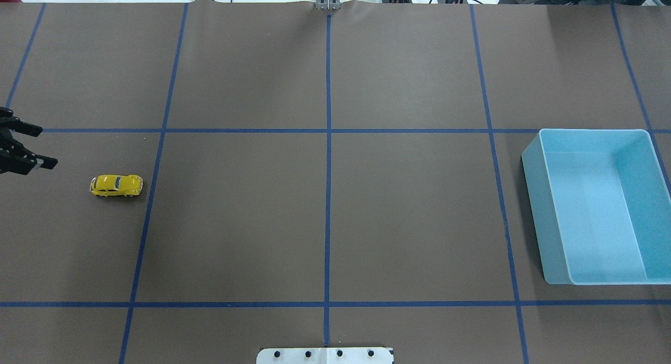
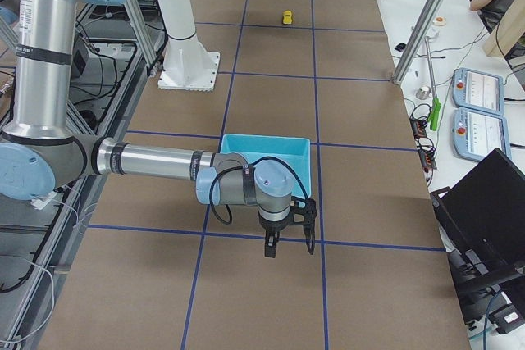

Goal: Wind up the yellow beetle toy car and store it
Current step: 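Move the left gripper over the yellow beetle toy car, then lower the left gripper onto the yellow car and press it down, then drag the yellow car backward along the table, away from the blue bin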

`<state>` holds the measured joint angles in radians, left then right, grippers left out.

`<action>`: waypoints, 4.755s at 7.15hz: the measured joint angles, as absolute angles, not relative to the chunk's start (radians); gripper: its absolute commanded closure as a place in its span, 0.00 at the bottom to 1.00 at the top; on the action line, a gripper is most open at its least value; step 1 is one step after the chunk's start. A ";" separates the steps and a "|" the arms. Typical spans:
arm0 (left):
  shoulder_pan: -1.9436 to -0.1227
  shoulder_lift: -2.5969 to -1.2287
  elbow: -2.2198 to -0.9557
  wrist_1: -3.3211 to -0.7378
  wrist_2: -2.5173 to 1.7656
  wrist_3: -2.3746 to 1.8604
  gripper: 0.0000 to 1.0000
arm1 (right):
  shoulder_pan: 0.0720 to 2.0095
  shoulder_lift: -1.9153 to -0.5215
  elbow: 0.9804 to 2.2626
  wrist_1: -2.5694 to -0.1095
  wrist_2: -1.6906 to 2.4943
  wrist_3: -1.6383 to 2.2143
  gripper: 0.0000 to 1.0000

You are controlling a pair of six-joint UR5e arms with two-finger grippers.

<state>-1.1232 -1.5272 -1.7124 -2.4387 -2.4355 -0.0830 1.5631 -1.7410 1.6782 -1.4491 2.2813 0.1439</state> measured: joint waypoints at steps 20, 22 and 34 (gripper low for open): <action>-0.899 -1.664 -1.556 -2.267 -2.298 0.631 0.01 | 1.563 -1.743 1.677 -1.450 2.277 0.147 0.00; -0.881 -1.663 -1.534 -2.271 -2.293 0.627 0.08 | 1.563 -1.743 1.677 -1.450 2.276 0.147 0.00; -0.906 -1.637 -1.550 -2.435 -2.304 0.583 0.95 | 1.563 -1.743 1.677 -1.450 2.276 0.147 0.00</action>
